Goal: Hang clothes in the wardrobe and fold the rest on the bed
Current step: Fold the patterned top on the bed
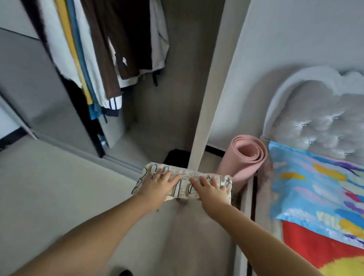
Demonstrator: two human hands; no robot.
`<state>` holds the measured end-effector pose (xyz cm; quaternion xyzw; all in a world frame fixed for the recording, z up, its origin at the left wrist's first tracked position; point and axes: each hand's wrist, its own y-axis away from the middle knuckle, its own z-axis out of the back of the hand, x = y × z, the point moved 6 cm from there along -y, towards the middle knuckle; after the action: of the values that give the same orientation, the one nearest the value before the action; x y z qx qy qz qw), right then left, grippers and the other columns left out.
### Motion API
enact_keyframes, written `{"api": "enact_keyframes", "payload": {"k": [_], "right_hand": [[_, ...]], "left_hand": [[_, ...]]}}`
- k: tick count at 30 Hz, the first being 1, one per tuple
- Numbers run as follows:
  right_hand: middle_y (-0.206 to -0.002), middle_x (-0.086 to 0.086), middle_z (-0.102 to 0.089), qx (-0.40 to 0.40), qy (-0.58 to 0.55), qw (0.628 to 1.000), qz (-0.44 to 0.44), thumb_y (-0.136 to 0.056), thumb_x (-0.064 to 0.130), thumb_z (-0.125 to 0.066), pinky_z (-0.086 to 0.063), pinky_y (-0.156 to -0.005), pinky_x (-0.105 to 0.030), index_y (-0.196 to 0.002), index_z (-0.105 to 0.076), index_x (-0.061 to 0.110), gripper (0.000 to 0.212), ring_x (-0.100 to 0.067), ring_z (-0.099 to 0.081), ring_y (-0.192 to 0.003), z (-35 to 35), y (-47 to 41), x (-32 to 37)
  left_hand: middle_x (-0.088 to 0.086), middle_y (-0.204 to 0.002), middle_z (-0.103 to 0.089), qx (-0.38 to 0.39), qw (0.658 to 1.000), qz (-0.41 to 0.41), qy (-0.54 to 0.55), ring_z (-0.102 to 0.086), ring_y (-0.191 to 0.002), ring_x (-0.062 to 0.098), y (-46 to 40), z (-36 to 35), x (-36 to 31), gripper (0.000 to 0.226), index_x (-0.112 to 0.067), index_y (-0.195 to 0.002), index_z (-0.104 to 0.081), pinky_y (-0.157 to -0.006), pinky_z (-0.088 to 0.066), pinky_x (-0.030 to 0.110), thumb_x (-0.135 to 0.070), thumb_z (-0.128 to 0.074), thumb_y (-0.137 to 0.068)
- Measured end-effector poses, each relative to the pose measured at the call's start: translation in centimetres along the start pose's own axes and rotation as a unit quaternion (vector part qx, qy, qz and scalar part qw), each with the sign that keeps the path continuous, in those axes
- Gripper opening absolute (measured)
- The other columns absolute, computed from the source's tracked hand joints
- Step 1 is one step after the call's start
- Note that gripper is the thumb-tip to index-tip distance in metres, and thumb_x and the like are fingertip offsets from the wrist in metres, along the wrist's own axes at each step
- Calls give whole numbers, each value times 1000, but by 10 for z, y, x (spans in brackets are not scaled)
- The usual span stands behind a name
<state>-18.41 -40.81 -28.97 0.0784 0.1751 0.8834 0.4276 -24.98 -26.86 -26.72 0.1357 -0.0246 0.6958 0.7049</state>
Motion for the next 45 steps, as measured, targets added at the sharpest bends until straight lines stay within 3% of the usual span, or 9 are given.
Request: {"api": "enact_keyframes", "payload": {"k": [1, 3, 6, 8, 18, 31, 34, 42, 45], "right_hand": [[-158, 1, -10, 6, -3, 1000, 11, -93, 6, -45, -21, -109, -64, -152, -5, 36, 77, -37, -6, -144, 2, -18, 24], [-159, 2, -9, 16, -8, 999, 27, -94, 5, -44, -15, -110, -66, -152, -4, 36, 76, -36, -4, -145, 8, -54, 69], [-159, 1, -9, 12, 5, 998, 55, -94, 8, -49, -14, -110, -67, -151, -3, 38, 79, -36, -5, -145, 22, -105, 130], [-159, 1, -9, 19, 5, 998, 60, -95, 9, -48, -13, -109, -68, -151, -3, 39, 77, -36, -4, -145, 27, -133, 160], [-158, 0, -11, 64, -12, 994, 83, -89, 1, -40, -12, -109, -66, -151, -2, 39, 83, -34, -8, -145, 28, -229, 210], [-159, 0, -10, 88, -42, 995, 33, -90, 2, -40, -14, -109, -67, -151, -2, 39, 80, -33, -8, -145, 17, -437, 161], [-159, -1, -11, 118, -50, 992, 16, -91, 7, -42, -18, -108, -67, -150, -6, 40, 77, -33, -9, -145, -14, -481, 161], [-157, -2, -18, 141, -76, 987, -25, -94, 14, -41, -26, -108, -62, -149, -15, 39, 66, -33, -13, -144, -161, -623, 151], [-153, -6, -28, 136, -84, 987, -32, -96, 19, -38, -31, -107, -58, -149, -20, 36, 58, -33, -24, -141, -215, -679, 145]], "left_hand": [[-2, -95, -71, -1, 1000, 9, -3, -70, -88, 21, 3, -12, 26, 76, -29, -108, -72, -66, -59, 35, -21, -91, -34], [1, -103, -69, 17, 1000, 24, -3, -69, -94, 25, 5, -32, 80, 70, -29, -116, -68, -78, -57, 44, -21, -87, -49], [8, -148, -34, 51, 997, 50, 29, -35, -137, 32, 0, -72, 154, 68, -25, -150, -22, -109, -31, 53, -10, -51, -90], [8, -154, -20, 95, 992, 63, 44, -23, -142, 33, -3, -91, 193, 71, -24, -152, -9, -112, -25, 54, -6, -43, -93], [10, -154, -14, 125, 987, 69, 70, -19, -143, 37, -46, -147, 278, 82, -21, -149, -9, -110, -27, 58, 0, -55, -84], [15, -154, -15, 156, 986, -8, 56, -13, -144, 40, -256, -220, 350, 80, -18, -149, -9, -111, -20, 63, -5, -56, -86], [14, -154, -16, 188, 980, -29, 59, -14, -143, 40, -290, -265, 358, 79, -19, -150, -9, -108, -29, 59, -3, -52, -87], [18, -156, -13, 224, 969, -100, 13, -13, -144, 41, -399, -430, 356, 72, -16, -151, -7, -111, -24, 60, -4, -45, -91], [17, -152, -23, 186, 974, -125, -26, -26, -138, 40, -443, -486, 356, 62, -17, -150, -11, -109, -27, 57, -18, -42, -97]]}}
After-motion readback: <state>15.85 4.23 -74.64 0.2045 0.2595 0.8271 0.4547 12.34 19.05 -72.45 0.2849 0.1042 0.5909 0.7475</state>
